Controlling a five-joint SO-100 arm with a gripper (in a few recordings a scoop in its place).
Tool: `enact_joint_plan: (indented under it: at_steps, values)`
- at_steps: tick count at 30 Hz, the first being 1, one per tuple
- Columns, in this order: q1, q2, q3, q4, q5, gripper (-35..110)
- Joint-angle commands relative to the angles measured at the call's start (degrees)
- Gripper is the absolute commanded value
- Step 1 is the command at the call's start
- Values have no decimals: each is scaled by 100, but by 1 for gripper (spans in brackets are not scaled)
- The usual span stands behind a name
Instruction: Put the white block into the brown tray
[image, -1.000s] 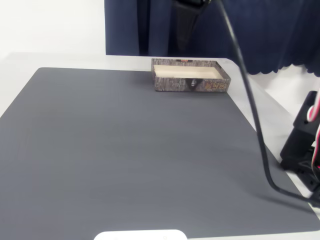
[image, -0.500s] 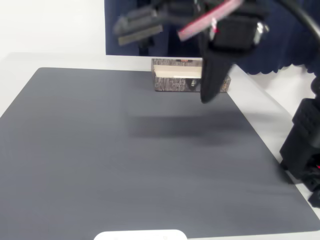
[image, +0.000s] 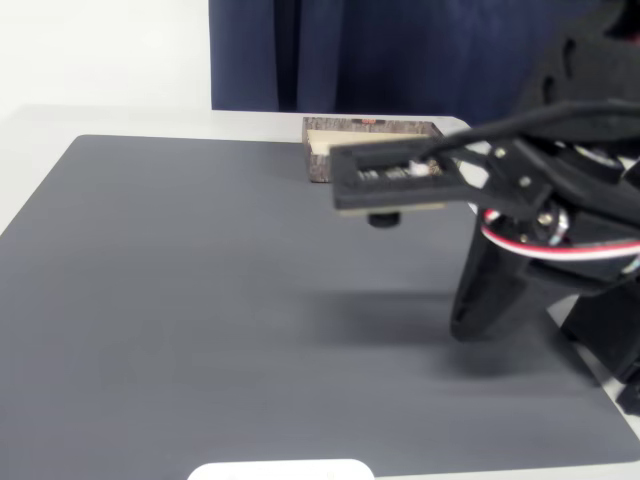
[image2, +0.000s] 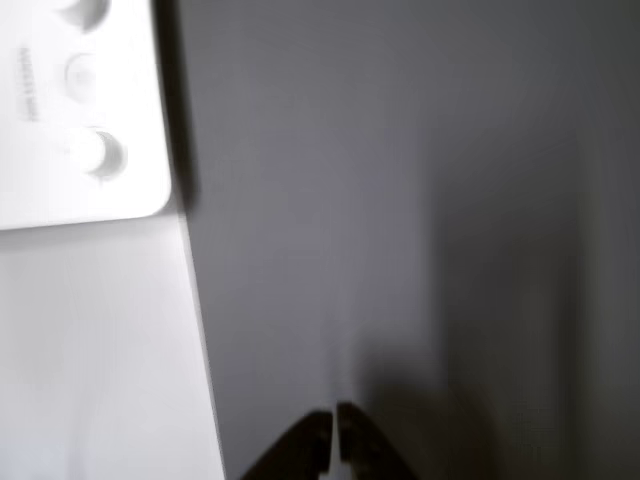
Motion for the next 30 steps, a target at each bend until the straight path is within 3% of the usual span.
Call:
enact_joint_plan:
  at_steps: [1, 16, 20, 30]
  values:
    - [-62, 844, 475, -352, 158, 0]
    - [492, 2804, 1740, -809, -492, 1]
    - [483, 3041, 2127, -1362, -501, 1]
    - [527, 3164, 2461, -1380, -756, 1]
